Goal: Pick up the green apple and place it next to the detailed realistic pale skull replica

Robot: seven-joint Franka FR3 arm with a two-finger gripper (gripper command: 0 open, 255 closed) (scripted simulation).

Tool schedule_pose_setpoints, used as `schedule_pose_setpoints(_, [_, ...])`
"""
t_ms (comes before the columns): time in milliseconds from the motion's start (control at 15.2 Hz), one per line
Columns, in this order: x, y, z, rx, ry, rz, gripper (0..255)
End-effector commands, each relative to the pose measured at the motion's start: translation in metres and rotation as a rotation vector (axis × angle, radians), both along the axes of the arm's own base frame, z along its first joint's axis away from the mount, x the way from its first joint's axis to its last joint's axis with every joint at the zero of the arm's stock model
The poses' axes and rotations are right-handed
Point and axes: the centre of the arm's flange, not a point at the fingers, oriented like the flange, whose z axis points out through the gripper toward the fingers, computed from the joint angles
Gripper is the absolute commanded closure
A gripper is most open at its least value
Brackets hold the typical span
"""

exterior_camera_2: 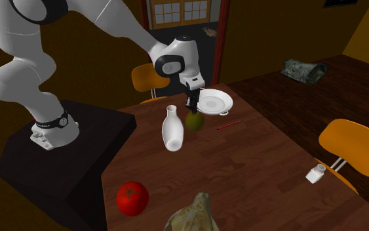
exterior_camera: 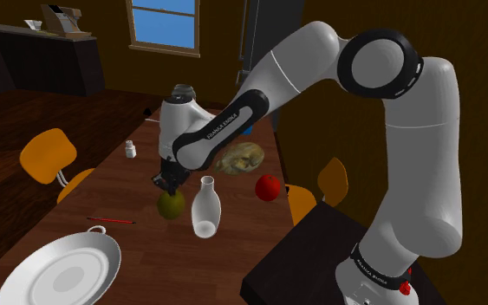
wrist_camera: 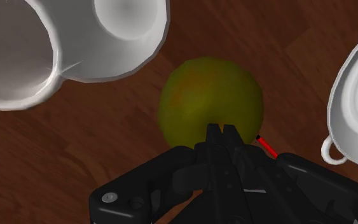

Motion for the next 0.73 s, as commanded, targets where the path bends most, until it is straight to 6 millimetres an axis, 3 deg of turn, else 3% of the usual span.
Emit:
schedule_pose_setpoints(0, [0.0, 0.001, 0.011, 0.0, 0.0, 0.0, 255])
schedule_pose_setpoints(660, [0.0, 0.001, 0.064, 0.0, 0.0, 0.0, 255])
